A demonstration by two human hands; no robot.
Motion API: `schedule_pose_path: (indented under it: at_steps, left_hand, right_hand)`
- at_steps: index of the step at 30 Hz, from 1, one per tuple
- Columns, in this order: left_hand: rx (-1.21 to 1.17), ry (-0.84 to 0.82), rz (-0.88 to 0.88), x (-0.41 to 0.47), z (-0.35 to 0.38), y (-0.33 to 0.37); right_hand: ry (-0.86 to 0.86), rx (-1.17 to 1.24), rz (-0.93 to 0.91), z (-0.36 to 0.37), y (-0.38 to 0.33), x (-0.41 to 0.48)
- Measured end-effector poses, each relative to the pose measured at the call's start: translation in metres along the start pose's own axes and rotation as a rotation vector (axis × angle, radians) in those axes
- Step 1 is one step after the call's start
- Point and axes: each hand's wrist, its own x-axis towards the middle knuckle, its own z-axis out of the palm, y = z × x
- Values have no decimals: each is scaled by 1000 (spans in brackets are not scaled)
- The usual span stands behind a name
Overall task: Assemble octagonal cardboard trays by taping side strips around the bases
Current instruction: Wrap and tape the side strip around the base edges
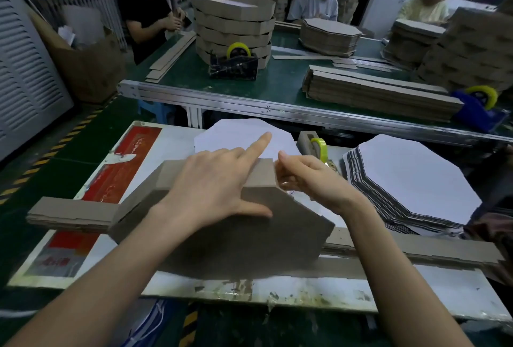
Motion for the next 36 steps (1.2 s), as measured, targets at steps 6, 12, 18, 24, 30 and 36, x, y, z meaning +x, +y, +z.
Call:
schedule_pose_path:
  at_steps: [6, 12, 18, 24, 30, 36]
  left_hand:
    - [-509, 181, -166, -37, -18, -50]
    - [-681, 181, -278, -72, 9, -76]
    - [-656, 115, -307, -91, 27, -93]
    - [-606, 96, -151, -71, 12, -82]
    - [-587, 50, -33, -55, 14, -75]
    - [-678, 62, -36, -52, 14, -76]
  right_hand:
    - [-94, -375, 50, -12, -27, 2]
    - [-1, -346, -72, -3, -56, 17]
    - [-27, -424, -35, 19, -54, 27]
    - [-5, -384, 34, 31, -43, 22]
    - [53, -370, 67, 36, -44, 16]
    - [88, -402, 97, 36, -48, 14]
